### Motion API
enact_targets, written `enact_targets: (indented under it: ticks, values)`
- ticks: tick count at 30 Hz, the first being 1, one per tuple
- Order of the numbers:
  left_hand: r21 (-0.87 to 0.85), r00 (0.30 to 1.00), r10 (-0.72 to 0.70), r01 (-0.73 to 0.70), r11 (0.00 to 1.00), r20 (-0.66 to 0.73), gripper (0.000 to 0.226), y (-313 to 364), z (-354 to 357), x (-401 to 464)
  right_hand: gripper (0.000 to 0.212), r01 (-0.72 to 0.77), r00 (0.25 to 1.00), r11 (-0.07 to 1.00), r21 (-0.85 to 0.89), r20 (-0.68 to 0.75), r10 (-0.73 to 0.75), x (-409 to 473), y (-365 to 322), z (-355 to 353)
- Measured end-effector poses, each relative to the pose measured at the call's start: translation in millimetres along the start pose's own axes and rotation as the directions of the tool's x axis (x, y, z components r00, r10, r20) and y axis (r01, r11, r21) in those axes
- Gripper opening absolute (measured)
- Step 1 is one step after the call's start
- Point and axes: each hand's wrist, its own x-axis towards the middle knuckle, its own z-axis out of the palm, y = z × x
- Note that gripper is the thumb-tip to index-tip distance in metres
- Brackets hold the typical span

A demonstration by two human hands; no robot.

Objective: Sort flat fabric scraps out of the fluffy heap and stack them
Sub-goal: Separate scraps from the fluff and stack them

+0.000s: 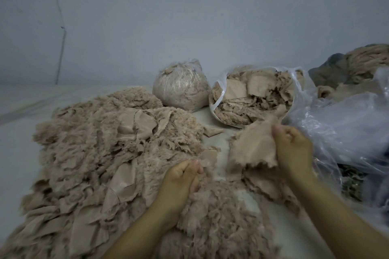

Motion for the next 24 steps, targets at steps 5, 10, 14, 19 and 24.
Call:
enact_targets:
  ticks: [5, 10, 14, 19, 24]
  values:
    - [-0.279, 0.999, 0.018, -0.008, 0.960, 0.036, 0.028, 2, -4, 5, 0.036, 0.231, 0.961, 0.927, -0.294, 0.219, -0.170, -10, -6, -7]
    - [-0.420, 0.992, 0.019, 0.036, 0.907, 0.126, 0.023, -1, -7, 2, 0.021, -0.016, 0.554, 0.997, 0.076, 0.831, -0.055, -88, -9, 23]
    - [-0.129, 0.980, -0.127, 0.147, 0.981, 0.153, 0.046, -6, -11, 0, 0.031, -0.240, 0.748, 0.921, 0.306, 0.663, -0.025, -94, -10, 29]
    - [-0.219, 0.967, -0.204, 0.235, 0.947, 0.155, 0.020, -5, -6, 1, 0.021, -0.360, 0.786, 0.880, 0.311, 0.609, 0.106, -95, -6, 26]
    - [-0.303, 0.935, -0.260, 0.328, 0.895, 0.243, 0.037, -6, -10, 1, 0.020, -0.398, 0.780, 0.833, 0.385, 0.620, 0.086, -102, -6, 26]
